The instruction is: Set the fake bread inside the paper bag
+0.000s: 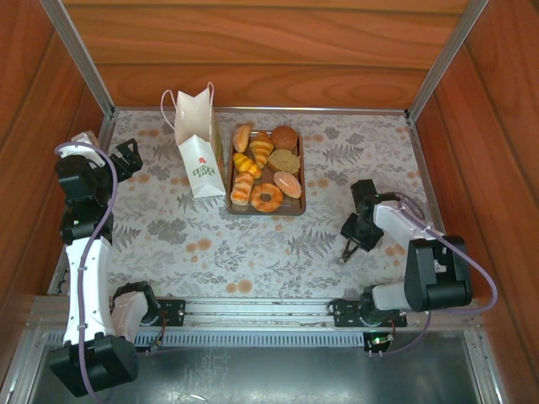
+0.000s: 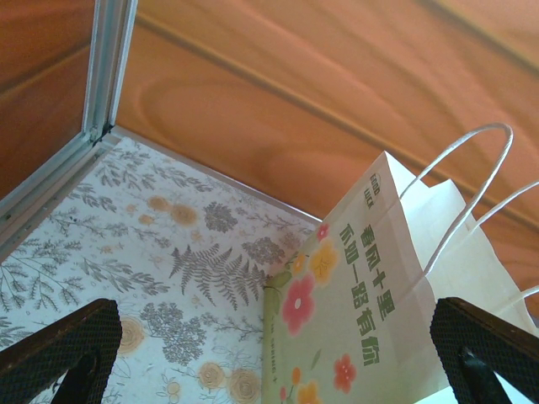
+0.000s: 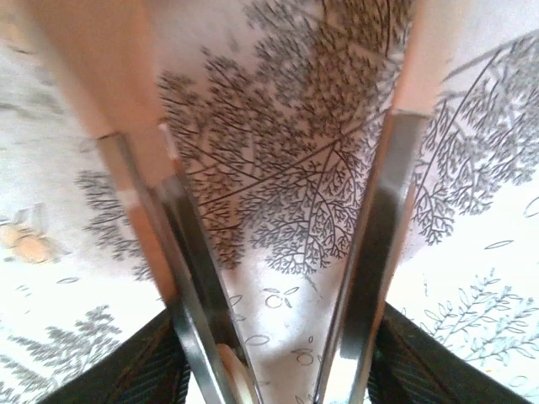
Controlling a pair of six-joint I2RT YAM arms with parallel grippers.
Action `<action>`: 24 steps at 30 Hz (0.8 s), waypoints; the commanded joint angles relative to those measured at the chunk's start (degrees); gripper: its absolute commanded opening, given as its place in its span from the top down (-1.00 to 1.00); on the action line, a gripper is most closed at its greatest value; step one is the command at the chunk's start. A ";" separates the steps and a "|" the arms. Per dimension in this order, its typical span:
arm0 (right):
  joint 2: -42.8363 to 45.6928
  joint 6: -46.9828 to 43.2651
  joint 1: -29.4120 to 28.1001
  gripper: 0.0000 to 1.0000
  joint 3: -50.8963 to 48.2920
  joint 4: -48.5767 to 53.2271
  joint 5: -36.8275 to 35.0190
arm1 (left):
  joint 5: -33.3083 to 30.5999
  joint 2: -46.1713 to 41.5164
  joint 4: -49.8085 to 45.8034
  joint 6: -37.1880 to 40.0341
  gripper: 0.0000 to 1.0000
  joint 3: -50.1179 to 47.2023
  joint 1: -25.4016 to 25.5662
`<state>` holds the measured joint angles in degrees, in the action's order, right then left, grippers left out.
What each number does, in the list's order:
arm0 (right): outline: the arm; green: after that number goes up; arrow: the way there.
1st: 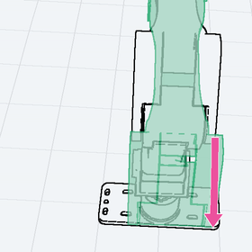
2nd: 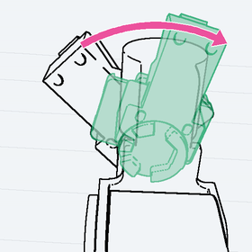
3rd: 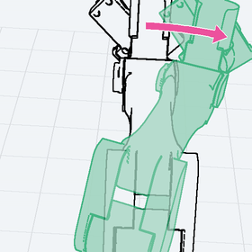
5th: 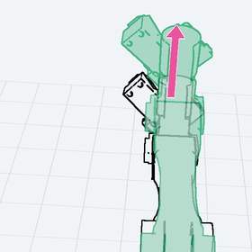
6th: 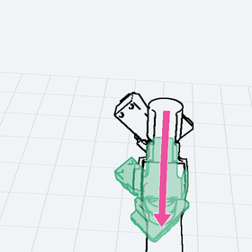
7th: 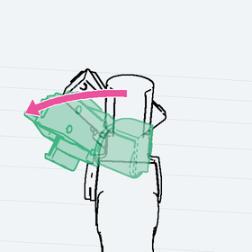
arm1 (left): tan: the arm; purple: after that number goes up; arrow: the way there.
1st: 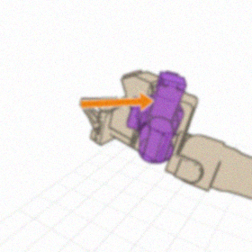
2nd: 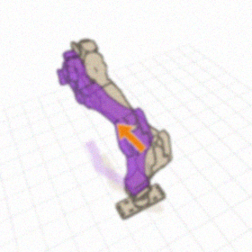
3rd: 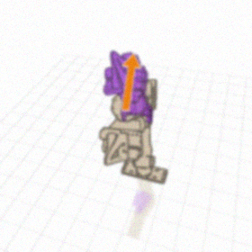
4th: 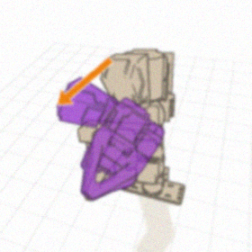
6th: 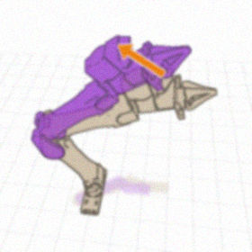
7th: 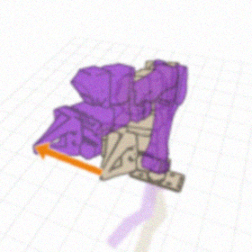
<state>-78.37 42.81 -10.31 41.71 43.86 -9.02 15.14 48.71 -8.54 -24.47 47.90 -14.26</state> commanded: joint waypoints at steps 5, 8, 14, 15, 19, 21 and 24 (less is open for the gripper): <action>8.10 -6.76 -0.68 -0.03 6.38 2.32 -2.14 | 0.75 0.53 1.13 0.65 -1.00 0.65 -0.50; 9.32 -9.73 -0.68 -0.03 9.46 2.51 -1.16 | 1.62 1.26 0.39 0.42 -1.00 1.89 -0.50; 9.46 -16.74 0.10 0.01 17.29 3.79 2.29 | 2.93 2.13 -2.26 -1.55 -1.00 4.84 -0.57; 9.46 -17.83 0.27 0.01 18.41 3.78 3.24 | 3.67 2.26 -2.76 -1.93 -1.00 5.33 -0.55; 8.98 -22.68 1.09 0.02 23.28 4.22 8.25 | 7.47 2.37 -4.30 -3.65 -0.98 6.96 -0.43; 8.38 -26.10 1.18 0.02 26.36 4.59 11.73 | 10.23 2.31 -5.12 -4.58 -0.97 7.74 -0.33; 7.33 -33.14 1.15 0.02 29.18 4.68 16.92 | 13.23 1.94 -5.87 -7.06 -0.95 7.75 -0.24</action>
<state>-70.08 18.50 -9.58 68.16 47.97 0.60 23.20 51.05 -12.40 -28.53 54.61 -14.28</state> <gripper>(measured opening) 0.491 0.981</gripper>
